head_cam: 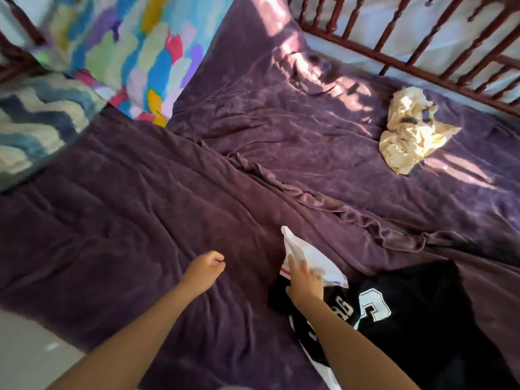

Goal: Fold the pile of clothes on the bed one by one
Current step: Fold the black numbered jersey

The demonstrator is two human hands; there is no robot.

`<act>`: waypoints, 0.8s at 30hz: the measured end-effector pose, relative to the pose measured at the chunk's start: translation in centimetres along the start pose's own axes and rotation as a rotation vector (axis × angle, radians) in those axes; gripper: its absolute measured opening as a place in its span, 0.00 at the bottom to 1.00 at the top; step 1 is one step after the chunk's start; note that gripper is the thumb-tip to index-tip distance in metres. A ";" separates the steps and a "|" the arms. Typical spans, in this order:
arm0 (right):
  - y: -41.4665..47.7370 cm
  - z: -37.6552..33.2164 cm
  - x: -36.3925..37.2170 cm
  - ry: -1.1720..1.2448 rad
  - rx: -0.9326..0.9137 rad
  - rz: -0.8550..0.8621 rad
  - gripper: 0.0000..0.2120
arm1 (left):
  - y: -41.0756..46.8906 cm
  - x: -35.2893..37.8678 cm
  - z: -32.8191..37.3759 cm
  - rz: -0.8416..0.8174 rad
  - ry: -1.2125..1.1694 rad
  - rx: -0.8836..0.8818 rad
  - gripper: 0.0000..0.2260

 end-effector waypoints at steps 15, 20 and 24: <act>-13.3 10.1 -20.2 1.125 0.029 0.695 0.09 | -5.0 6.6 17.3 -0.219 -0.025 0.519 0.41; -21.5 12.0 -29.0 1.199 -0.190 0.805 0.12 | -10.9 3.6 28.3 -0.172 -0.060 0.798 0.45; -27.5 13.9 -34.4 1.183 -0.341 0.955 0.12 | -16.7 2.0 34.2 -0.401 -0.181 0.906 0.23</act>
Point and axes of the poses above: each hand's wrist, its own y-axis towards the middle knuckle, its own x-axis out of the palm, z = x × y, the point moved 7 cm from there along y, towards the middle knuckle, and after that the axes turned 5 degrees about y, right-handed, at the moved point
